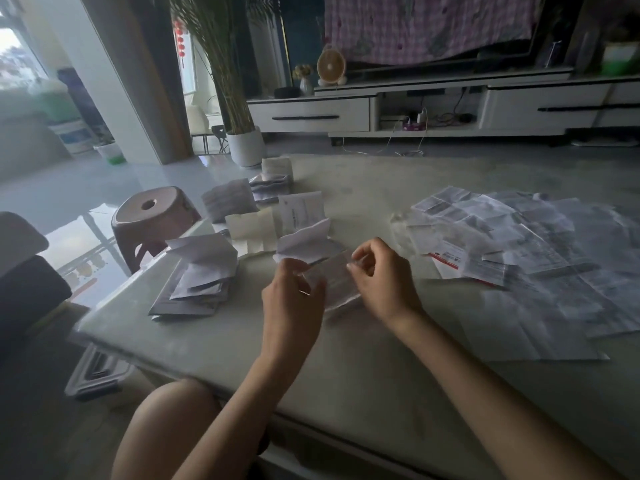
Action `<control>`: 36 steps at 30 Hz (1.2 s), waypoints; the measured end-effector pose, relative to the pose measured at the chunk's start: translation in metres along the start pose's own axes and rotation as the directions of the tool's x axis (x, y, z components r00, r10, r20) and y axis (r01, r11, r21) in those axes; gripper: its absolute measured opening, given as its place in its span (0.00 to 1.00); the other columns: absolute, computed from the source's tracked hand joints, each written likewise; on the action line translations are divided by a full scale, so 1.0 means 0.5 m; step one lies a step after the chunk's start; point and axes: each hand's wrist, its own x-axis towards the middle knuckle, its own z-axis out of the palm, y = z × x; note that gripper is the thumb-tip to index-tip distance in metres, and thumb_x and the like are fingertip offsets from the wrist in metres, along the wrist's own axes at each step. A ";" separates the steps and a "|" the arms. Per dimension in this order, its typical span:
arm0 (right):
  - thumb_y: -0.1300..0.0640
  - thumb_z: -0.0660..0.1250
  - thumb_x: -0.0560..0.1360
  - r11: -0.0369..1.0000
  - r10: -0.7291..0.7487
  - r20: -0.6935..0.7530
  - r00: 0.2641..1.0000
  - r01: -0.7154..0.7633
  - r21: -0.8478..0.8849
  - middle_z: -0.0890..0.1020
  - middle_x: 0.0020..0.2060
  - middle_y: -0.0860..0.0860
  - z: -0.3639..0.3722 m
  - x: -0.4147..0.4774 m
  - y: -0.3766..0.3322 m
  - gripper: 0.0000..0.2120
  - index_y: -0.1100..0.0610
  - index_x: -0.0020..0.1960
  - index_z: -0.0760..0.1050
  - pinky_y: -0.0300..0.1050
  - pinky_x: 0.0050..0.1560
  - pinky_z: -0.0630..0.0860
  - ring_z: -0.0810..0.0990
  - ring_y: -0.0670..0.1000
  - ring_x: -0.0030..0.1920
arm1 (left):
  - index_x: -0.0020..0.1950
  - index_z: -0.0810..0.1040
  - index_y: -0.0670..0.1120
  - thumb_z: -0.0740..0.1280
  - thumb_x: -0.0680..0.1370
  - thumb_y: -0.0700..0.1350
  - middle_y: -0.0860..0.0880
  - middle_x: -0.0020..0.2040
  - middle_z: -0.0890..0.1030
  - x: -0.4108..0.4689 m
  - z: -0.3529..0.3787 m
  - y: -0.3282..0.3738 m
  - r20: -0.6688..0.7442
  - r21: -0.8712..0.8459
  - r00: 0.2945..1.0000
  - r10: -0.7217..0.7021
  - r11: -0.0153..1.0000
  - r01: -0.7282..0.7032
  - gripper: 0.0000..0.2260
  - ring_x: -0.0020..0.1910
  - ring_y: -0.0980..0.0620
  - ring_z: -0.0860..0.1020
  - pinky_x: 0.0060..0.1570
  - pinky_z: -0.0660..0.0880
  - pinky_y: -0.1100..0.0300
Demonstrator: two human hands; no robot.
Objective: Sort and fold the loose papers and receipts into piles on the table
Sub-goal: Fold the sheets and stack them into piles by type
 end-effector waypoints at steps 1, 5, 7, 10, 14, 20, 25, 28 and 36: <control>0.63 0.66 0.74 0.997 -0.021 0.024 0.999 0.023 -0.074 0.78 0.42 0.55 0.018 0.007 0.005 0.03 0.62 0.47 0.73 0.39 0.43 0.70 0.77 0.54 0.43 | 0.48 0.74 0.43 0.68 0.73 0.40 0.47 0.35 0.79 0.006 0.009 -0.006 -0.006 0.066 1.000 0.028 0.997 -0.027 0.06 0.36 0.48 0.78 0.34 0.69 0.65; 0.62 0.65 0.74 0.865 -0.076 0.051 0.996 0.092 -0.493 0.76 0.47 0.59 0.047 -0.001 0.025 0.03 0.61 0.47 0.76 0.48 0.46 0.71 0.76 0.61 0.50 | 0.56 0.73 0.43 0.65 0.74 0.41 0.41 0.52 0.75 -0.005 0.041 -0.028 0.068 0.451 0.996 0.055 0.889 -0.080 0.11 0.52 0.40 0.73 0.44 0.68 0.53; 0.64 0.72 0.67 0.821 -0.132 0.009 0.991 0.115 -0.559 0.77 0.39 0.58 0.050 0.005 0.031 0.03 0.60 0.39 0.78 0.48 0.39 0.74 0.77 0.61 0.41 | 0.48 0.79 0.45 0.69 0.69 0.39 0.41 0.49 0.76 -0.005 0.048 -0.034 0.033 0.524 0.977 0.209 0.829 -0.195 0.09 0.48 0.42 0.70 0.43 0.65 0.54; 0.62 0.71 0.60 0.775 -0.287 0.151 0.946 0.322 -0.544 0.79 0.33 0.54 0.056 0.009 0.042 0.02 0.56 0.32 0.80 0.42 0.33 0.75 0.79 0.58 0.34 | 0.36 0.80 0.49 0.61 0.68 0.46 0.47 0.43 0.80 -0.005 0.051 -0.050 0.086 0.571 0.928 0.364 0.745 -0.345 0.08 0.45 0.45 0.70 0.40 0.58 0.56; 0.56 0.56 0.66 0.656 -0.266 0.331 0.905 0.422 -0.626 0.81 0.32 0.50 0.049 0.000 0.038 0.14 0.53 0.35 0.81 0.39 0.31 0.74 0.80 0.53 0.30 | 0.34 0.80 0.50 0.56 0.66 0.48 0.51 0.34 0.79 -0.005 0.042 -0.046 0.180 0.577 0.905 0.386 0.703 -0.415 0.12 0.34 0.48 0.78 0.36 0.67 0.58; 0.56 0.51 0.78 0.768 -0.167 0.381 0.909 0.362 -0.527 0.75 0.60 0.50 0.026 0.000 0.029 0.19 0.49 0.63 0.74 0.47 0.57 0.66 0.73 0.55 0.61 | 0.39 0.78 0.49 0.56 0.68 0.47 0.48 0.39 0.78 -0.005 0.044 -0.065 0.207 0.554 0.935 0.288 0.754 -0.354 0.11 0.36 0.45 0.77 0.33 0.70 0.59; 0.60 0.60 0.77 0.829 -0.168 0.372 0.913 0.336 -0.448 0.76 0.60 0.53 0.021 0.006 0.031 0.16 0.53 0.62 0.75 0.44 0.56 0.65 0.72 0.55 0.62 | 0.42 0.77 0.46 0.58 0.69 0.43 0.45 0.44 0.78 -0.007 0.044 -0.063 0.162 0.492 0.946 0.282 0.808 -0.325 0.10 0.44 0.42 0.74 0.43 0.60 0.55; 0.68 0.65 0.72 0.922 -0.247 0.188 0.951 0.290 -0.255 0.82 0.54 0.55 -0.043 -0.022 0.021 0.13 0.60 0.55 0.79 0.33 0.58 0.66 0.78 0.53 0.56 | 0.43 0.79 0.46 0.59 0.69 0.41 0.46 0.44 0.81 -0.016 0.026 -0.049 -0.008 0.392 0.928 0.373 0.855 -0.340 0.10 0.47 0.47 0.71 0.46 0.60 0.56; 0.69 0.66 0.71 0.926 -0.097 0.155 0.983 0.146 -0.349 0.80 0.47 0.52 -0.289 -0.084 0.088 0.09 0.59 0.47 0.80 0.33 0.50 0.68 0.78 0.52 0.52 | 0.52 0.79 0.44 0.59 0.73 0.37 0.45 0.57 0.80 -0.077 0.046 0.021 -0.064 0.148 0.792 0.608 0.790 -0.595 0.12 0.60 0.49 0.73 0.59 0.66 0.53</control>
